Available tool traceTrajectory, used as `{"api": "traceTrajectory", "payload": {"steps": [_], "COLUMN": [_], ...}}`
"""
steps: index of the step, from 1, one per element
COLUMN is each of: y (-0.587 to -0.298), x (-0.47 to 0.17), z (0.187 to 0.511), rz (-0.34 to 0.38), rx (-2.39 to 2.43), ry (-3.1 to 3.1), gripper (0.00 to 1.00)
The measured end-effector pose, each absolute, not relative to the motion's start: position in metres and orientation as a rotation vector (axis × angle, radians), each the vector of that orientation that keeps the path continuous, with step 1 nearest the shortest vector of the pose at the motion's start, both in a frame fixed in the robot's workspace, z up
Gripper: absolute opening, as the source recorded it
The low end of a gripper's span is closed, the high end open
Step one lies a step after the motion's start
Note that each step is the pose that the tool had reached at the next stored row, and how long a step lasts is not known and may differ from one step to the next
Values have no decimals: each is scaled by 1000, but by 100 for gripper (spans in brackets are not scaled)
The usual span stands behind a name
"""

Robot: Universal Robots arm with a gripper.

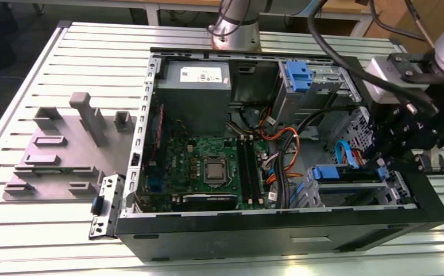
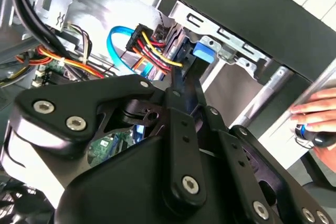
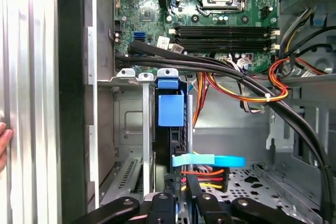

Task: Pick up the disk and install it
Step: 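Insert the second disk wire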

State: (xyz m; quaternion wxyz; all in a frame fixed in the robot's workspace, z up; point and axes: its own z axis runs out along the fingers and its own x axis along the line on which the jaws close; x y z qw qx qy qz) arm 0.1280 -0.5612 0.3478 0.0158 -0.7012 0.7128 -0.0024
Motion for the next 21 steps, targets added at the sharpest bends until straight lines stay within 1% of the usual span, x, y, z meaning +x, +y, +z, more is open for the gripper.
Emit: {"api": "traceTrajectory", "payload": {"steps": [5, 19, 21], "y": [-561, -561, -561], "x": [128, 128, 128], "z": [359, 367, 367], "rz": [-7, -7, 6], "rx": [-2181, -2181, -2187], "ry": [2217, 2217, 2224], "gripper": [23, 23, 23]}}
